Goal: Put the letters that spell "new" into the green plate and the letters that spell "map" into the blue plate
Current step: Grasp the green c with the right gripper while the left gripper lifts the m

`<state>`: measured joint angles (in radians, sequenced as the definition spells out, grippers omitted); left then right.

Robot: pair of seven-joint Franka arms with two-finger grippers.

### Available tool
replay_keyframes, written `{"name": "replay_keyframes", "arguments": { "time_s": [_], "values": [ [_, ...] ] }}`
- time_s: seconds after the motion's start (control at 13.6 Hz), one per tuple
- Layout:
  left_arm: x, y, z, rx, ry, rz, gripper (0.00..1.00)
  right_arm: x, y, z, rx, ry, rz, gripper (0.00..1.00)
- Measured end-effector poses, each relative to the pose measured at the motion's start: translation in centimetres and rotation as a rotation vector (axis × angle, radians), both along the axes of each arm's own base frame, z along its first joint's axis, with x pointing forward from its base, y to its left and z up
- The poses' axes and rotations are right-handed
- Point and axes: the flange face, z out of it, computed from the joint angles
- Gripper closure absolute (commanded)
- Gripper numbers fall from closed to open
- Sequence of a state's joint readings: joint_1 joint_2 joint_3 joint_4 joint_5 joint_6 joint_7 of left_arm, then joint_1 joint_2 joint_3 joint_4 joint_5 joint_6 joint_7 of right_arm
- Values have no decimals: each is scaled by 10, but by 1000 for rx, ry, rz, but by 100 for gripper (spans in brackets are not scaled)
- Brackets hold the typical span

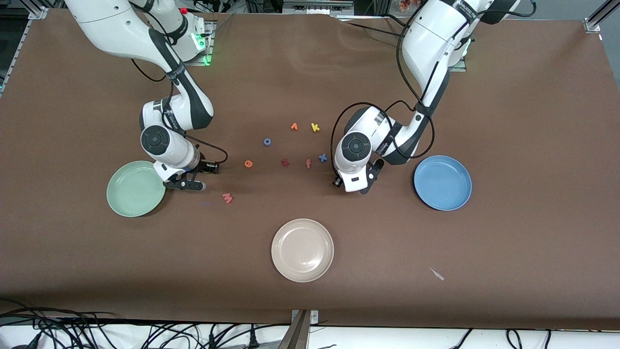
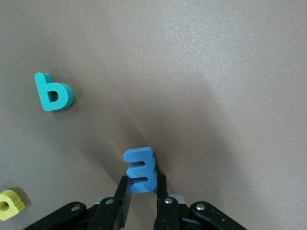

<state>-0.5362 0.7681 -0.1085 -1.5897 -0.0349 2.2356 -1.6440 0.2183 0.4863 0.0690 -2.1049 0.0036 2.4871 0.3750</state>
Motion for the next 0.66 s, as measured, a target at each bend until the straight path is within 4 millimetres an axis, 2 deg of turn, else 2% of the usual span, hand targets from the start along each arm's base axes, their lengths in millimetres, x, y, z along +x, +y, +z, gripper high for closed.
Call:
{"name": "replay_keyframes", "arguments": {
  "time_s": [0.3, 0.52, 0.66],
  "values": [
    [6, 8, 11, 7, -3, 11, 99, 1, -1, 2, 1, -3, -2, 77],
    [13, 16, 26, 32, -25, -6, 99, 1, -1, 2, 1, -3, -2, 83],
    [22, 37, 44, 66, -1, -51, 99, 2, -1, 2, 1, -4, -3, 87]
  ]
}}
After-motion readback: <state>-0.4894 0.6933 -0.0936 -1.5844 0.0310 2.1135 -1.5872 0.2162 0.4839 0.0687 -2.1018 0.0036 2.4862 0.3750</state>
